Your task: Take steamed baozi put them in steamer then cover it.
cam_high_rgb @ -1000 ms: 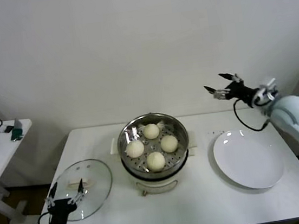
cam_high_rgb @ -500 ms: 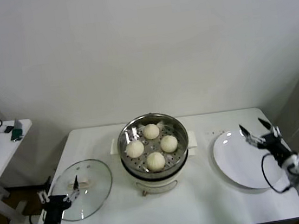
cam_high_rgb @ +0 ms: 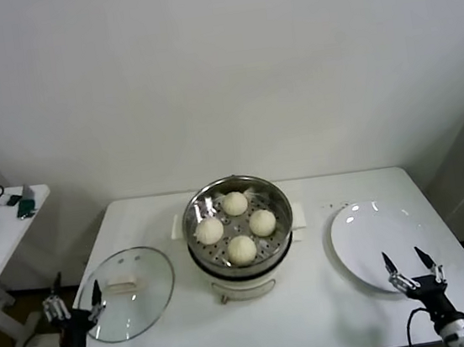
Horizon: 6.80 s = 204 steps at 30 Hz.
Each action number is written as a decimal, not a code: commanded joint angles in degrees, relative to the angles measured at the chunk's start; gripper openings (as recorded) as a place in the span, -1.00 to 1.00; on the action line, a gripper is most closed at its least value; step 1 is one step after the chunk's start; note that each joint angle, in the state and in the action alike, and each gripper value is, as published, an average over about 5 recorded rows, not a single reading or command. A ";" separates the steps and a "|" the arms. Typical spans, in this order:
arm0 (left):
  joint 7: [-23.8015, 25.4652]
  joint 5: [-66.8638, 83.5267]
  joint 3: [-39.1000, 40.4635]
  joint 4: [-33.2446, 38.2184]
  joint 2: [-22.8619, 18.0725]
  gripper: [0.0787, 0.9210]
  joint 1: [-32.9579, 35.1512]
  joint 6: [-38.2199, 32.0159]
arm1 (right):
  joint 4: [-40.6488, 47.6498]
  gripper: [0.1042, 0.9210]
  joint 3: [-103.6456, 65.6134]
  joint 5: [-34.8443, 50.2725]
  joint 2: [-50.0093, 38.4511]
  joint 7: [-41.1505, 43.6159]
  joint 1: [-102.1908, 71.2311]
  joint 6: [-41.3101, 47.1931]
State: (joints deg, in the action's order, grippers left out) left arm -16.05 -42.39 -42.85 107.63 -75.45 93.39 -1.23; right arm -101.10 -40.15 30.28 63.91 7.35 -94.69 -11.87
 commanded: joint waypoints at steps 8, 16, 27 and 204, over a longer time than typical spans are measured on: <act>-9.94 -33.31 2.27 -19.66 -1.08 0.77 -5.22 -4.35 | -0.20 0.76 1.13 -3.84 6.17 -0.49 -1.89 -2.80; -10.28 -34.65 2.09 -23.74 -0.73 0.77 -8.70 -6.35 | -0.51 0.76 1.06 -4.25 6.69 -0.43 -2.08 -2.81; -7.78 -33.68 3.08 -25.73 1.04 0.77 -15.09 -6.34 | -0.65 0.76 0.66 -4.67 7.33 -0.33 -2.86 -3.03; 21.77 -11.71 51.60 13.19 2.02 0.76 -34.78 45.39 | 0.78 0.76 2.91 -11.04 9.34 -2.75 4.29 -4.53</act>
State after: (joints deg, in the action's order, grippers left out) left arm 15.57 -77.76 10.03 111.98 -75.66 56.45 42.21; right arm -99.74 -37.71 18.20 73.11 7.99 -90.52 -17.68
